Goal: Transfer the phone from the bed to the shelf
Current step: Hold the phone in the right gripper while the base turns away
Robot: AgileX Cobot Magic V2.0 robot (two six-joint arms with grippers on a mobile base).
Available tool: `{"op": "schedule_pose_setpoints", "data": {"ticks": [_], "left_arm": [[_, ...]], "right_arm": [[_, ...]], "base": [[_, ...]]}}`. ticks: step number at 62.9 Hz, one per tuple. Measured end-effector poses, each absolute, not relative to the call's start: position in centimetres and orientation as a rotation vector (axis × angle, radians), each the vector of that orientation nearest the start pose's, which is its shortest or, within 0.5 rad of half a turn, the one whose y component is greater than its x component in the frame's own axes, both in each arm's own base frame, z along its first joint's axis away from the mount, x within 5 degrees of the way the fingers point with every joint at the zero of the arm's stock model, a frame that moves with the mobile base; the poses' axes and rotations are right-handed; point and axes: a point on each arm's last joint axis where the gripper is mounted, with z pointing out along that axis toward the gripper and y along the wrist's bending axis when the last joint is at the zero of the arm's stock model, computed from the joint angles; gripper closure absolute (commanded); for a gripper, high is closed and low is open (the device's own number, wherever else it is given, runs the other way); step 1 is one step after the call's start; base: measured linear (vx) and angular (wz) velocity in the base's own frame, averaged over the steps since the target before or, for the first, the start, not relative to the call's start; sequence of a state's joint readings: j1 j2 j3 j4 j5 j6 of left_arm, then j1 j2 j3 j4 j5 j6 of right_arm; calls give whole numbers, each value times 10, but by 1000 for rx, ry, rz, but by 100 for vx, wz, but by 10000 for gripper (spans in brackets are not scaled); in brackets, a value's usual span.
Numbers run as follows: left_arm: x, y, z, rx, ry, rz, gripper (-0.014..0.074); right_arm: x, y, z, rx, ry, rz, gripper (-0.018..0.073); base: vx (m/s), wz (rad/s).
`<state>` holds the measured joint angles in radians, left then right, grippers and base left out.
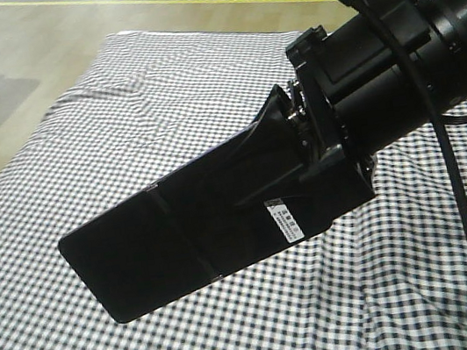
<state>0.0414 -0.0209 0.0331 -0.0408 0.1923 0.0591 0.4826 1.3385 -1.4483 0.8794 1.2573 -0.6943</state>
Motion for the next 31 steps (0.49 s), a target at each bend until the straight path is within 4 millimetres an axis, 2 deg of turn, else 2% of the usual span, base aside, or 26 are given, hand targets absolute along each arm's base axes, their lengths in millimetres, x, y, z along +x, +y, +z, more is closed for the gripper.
{"op": "schedule_pose_setpoints", "data": {"ticks": [31], "left_arm": [[56,2,186,-13,1688,39,595]], "right_arm": [[193,176,429,-1253,1998,1073,561]], "base": [[-11,49]]}}
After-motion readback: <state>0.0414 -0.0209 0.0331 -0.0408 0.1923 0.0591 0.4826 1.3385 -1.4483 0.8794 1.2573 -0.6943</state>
